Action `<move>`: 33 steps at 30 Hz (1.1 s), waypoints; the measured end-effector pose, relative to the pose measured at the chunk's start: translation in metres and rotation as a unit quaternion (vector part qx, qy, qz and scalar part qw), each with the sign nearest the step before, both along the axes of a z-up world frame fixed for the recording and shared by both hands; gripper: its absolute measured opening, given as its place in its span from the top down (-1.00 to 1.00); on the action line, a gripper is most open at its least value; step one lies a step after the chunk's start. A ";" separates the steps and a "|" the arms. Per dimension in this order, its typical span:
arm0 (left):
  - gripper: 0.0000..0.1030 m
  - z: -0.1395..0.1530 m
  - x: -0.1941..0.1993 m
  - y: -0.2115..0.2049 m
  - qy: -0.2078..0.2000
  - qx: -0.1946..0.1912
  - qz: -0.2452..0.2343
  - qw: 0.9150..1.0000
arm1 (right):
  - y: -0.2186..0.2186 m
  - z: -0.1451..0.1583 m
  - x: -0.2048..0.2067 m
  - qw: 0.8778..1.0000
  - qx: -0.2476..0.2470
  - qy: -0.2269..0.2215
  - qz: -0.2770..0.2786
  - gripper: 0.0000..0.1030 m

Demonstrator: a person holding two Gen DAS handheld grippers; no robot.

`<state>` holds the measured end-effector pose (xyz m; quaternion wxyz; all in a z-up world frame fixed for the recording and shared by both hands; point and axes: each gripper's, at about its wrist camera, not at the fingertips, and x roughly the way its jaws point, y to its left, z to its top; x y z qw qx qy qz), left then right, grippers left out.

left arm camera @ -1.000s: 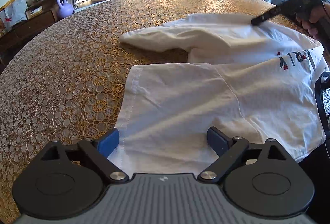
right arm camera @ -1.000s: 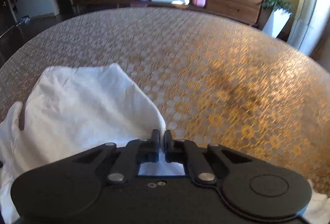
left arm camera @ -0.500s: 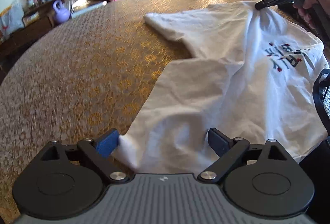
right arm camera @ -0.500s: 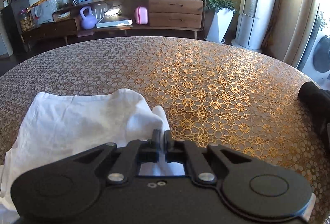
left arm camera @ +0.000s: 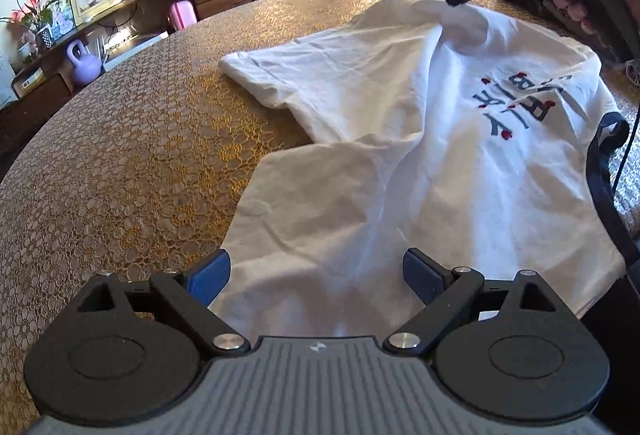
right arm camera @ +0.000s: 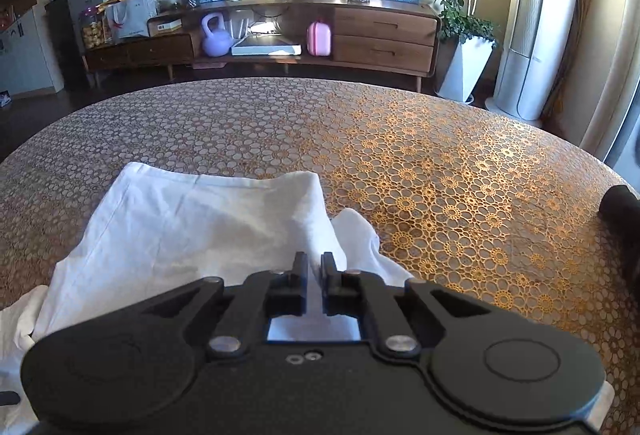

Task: Fold clothes

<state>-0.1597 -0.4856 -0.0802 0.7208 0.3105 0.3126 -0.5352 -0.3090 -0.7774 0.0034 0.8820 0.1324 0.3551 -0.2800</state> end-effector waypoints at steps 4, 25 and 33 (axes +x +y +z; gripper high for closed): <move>-0.82 -0.003 0.006 0.002 0.017 0.002 0.011 1.000 | 0.016 0.007 0.001 0.999 -0.001 -0.020 0.042 -1.00; -0.86 -0.006 0.011 0.002 0.042 0.000 0.026 0.999 | -0.053 -0.014 0.010 1.000 0.028 0.000 -0.013 -1.00; -0.86 -0.006 0.013 0.003 0.045 -0.001 0.023 0.999 | -0.108 -0.051 0.010 0.987 0.129 -0.006 -0.100 -1.00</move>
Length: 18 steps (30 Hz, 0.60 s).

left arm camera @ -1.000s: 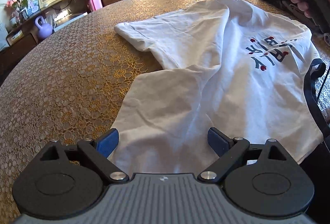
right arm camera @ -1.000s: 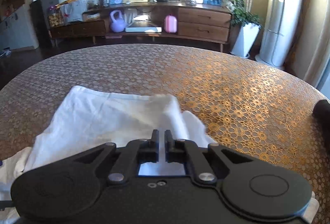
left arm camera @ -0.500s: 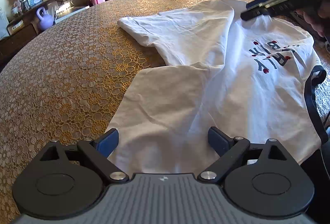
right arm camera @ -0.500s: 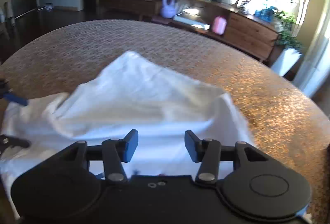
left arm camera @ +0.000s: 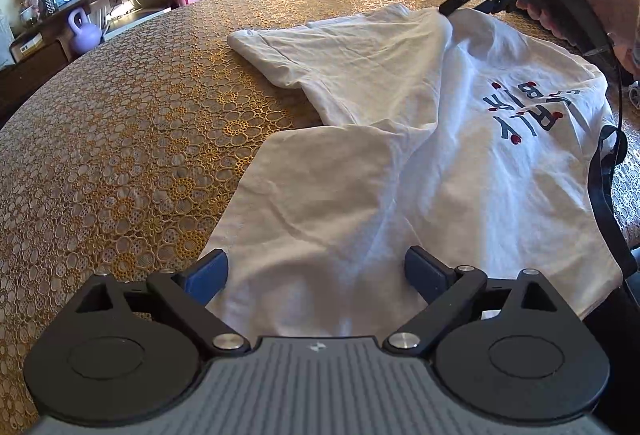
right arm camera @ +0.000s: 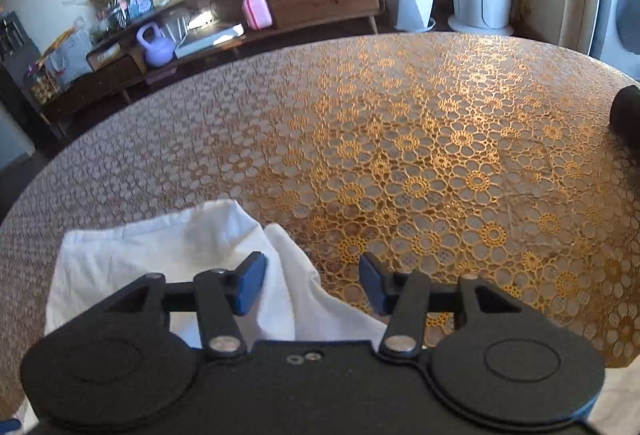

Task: Fold clothes

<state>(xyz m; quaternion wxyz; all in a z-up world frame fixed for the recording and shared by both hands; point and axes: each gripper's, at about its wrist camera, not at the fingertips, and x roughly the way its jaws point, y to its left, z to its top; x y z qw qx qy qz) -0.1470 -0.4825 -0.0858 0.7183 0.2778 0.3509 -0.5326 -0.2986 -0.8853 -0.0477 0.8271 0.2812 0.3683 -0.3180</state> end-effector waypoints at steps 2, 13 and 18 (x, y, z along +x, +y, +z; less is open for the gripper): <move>-0.87 0.000 0.000 0.000 0.000 -0.001 -0.001 1.000 | 0.007 -0.006 0.006 1.000 -0.006 0.017 0.019 -1.00; -0.88 0.000 -0.001 0.001 -0.001 -0.003 0.003 1.000 | 0.093 0.032 0.017 0.968 -0.172 0.019 0.180 -1.00; -0.88 -0.001 -0.003 0.002 -0.003 -0.006 0.009 1.000 | 0.156 0.019 0.017 0.927 -0.184 0.058 0.322 -1.00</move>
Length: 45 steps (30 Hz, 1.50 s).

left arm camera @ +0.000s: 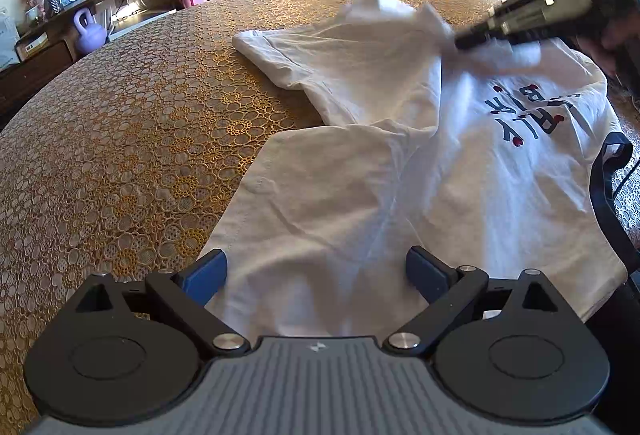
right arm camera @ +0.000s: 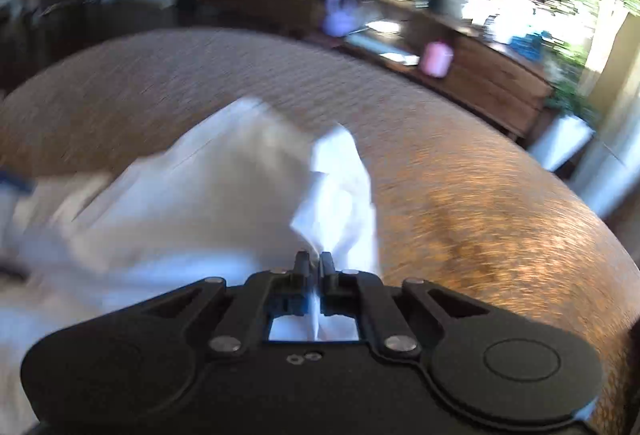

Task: Fold clothes

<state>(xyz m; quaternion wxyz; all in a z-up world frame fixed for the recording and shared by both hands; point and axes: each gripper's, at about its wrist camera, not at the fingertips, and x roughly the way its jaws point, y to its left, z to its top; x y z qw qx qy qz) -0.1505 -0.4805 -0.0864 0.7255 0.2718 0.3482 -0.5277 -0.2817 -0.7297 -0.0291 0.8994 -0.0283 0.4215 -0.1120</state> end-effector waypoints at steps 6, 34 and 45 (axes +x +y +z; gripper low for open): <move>-0.88 0.000 0.000 0.001 0.000 -0.001 0.001 1.000 | 0.016 -0.014 -0.003 0.999 0.035 0.031 0.024 -1.00; -0.89 -0.002 -0.001 0.003 -0.003 -0.011 -0.003 1.000 | 0.000 -0.013 0.025 0.996 0.070 -0.015 -0.049 -1.00; -0.89 -0.003 -0.001 0.004 -0.004 -0.015 -0.003 1.000 | -0.076 0.029 -0.012 0.979 0.007 -0.051 -0.200 -1.00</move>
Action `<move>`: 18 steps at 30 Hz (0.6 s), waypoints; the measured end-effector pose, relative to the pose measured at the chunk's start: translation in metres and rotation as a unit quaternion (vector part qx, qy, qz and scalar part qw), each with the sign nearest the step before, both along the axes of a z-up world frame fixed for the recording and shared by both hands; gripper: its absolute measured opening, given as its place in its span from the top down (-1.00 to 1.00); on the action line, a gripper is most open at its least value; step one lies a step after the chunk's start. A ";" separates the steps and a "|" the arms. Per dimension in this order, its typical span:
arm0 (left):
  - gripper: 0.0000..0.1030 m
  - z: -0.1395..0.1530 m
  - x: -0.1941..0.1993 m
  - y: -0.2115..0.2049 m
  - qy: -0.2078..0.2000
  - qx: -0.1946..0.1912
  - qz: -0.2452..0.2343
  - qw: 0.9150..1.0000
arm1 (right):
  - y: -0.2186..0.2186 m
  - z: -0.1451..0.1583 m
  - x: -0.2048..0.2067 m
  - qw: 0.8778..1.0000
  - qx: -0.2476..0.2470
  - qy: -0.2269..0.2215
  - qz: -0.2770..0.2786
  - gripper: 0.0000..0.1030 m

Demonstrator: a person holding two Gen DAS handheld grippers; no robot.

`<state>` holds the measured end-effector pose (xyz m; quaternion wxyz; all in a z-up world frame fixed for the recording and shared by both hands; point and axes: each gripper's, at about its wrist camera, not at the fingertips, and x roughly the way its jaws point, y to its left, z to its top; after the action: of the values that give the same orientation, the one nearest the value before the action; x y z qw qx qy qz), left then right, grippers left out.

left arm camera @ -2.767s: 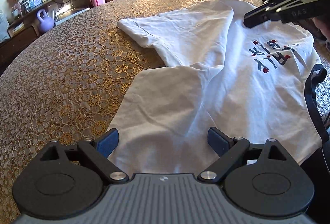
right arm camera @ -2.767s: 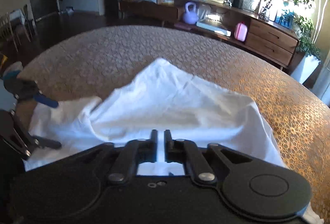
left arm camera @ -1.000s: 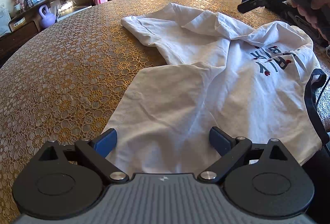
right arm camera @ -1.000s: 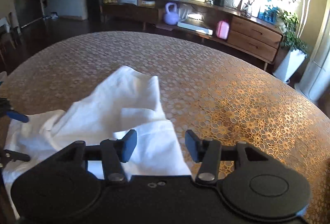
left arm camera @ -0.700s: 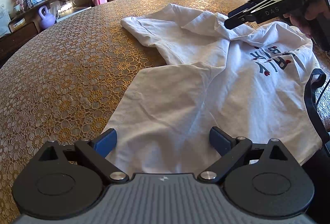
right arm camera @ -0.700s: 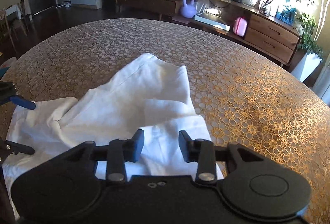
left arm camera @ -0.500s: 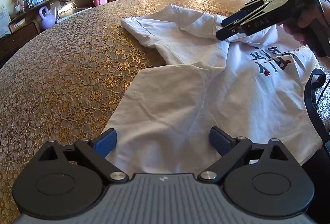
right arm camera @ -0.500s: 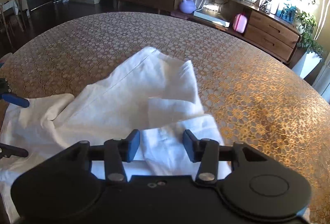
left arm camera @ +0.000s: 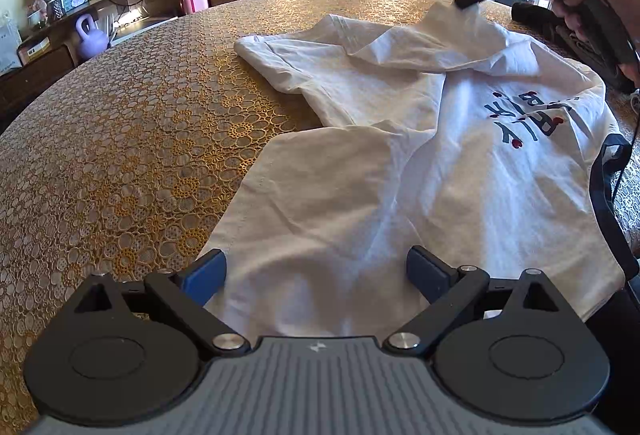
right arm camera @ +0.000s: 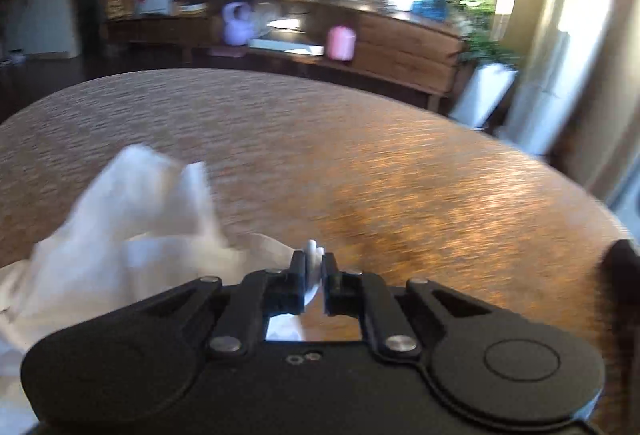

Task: Fold clothes

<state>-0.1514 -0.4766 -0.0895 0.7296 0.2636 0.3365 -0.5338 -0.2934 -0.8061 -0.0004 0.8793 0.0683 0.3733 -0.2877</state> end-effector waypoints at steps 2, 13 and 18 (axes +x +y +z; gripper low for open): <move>-0.89 0.000 0.000 0.000 0.000 0.001 0.000 1.000 | -0.025 0.006 -0.003 0.999 -0.022 0.003 -0.040 -1.00; -0.90 0.000 0.000 -0.001 0.001 0.003 0.000 1.000 | -0.138 -0.008 -0.017 0.984 -0.046 0.017 -0.171 -1.00; -0.91 -0.001 0.000 -0.001 0.000 0.002 -0.002 1.000 | -0.152 -0.039 -0.017 0.982 -0.005 0.039 -0.184 -1.00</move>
<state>-0.1516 -0.4775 -0.0907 0.7280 0.2653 0.3372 -0.5347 -0.3104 -0.9578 -0.0398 0.7965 0.1202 0.3864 -0.4493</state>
